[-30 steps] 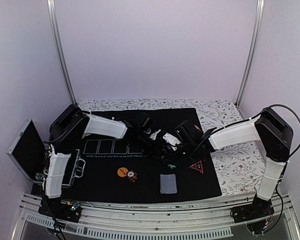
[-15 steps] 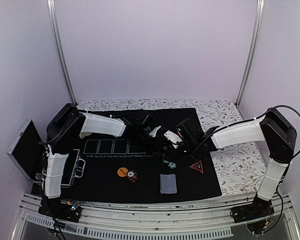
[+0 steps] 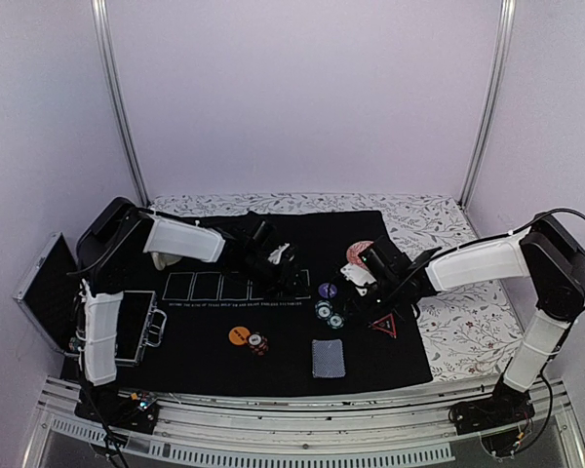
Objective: Distribute texas hold em gaming equipment
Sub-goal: Pass from the left arm to the right, then place the poker chips pile in the small blind area.
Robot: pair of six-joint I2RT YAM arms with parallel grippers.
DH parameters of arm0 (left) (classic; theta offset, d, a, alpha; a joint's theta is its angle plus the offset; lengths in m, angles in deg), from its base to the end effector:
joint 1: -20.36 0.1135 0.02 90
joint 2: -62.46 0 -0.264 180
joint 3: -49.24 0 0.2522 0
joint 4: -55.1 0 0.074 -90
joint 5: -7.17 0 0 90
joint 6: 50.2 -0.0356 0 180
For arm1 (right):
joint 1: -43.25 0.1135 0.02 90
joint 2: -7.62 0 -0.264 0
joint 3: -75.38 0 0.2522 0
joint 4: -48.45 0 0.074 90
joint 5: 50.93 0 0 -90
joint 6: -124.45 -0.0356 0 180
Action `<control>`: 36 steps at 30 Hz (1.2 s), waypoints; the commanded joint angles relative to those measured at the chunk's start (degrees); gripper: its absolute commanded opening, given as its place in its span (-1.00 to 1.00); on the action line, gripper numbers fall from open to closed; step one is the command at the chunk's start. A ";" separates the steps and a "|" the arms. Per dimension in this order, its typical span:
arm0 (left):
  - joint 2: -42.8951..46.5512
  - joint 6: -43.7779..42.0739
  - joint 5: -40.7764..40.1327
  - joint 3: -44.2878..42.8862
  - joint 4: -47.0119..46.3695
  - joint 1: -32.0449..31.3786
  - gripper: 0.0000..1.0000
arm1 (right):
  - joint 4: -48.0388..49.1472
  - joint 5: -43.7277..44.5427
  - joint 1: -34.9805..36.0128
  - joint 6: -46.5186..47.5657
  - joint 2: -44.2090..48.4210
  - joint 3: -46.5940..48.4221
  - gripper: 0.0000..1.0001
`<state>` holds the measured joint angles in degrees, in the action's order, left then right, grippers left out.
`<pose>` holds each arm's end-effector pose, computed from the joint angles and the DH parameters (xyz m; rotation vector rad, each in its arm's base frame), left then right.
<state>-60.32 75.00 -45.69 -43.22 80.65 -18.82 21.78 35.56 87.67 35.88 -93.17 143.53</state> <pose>0.3260 -0.2934 0.1234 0.3832 2.7691 -1.2602 0.2397 0.2379 0.1426 -1.0506 2.4270 0.3413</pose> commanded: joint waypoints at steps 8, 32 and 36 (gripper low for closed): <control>8.49 -11.15 -9.66 -1.81 8.26 0.87 0.21 | -10.96 3.13 -1.32 -5.61 0.54 6.09 -0.74; 23.24 -20.05 -20.00 0.77 17.82 8.51 0.25 | -20.19 8.79 -1.23 -13.21 -11.33 18.61 -0.54; 24.62 -20.54 -20.09 1.38 18.40 9.09 0.25 | -20.96 10.07 -1.07 -14.44 -12.57 19.10 -0.50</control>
<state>-38.31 56.05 -64.96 -43.02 97.51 -10.95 1.65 43.58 86.62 23.64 -103.84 161.11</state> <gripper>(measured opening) 0.627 0.414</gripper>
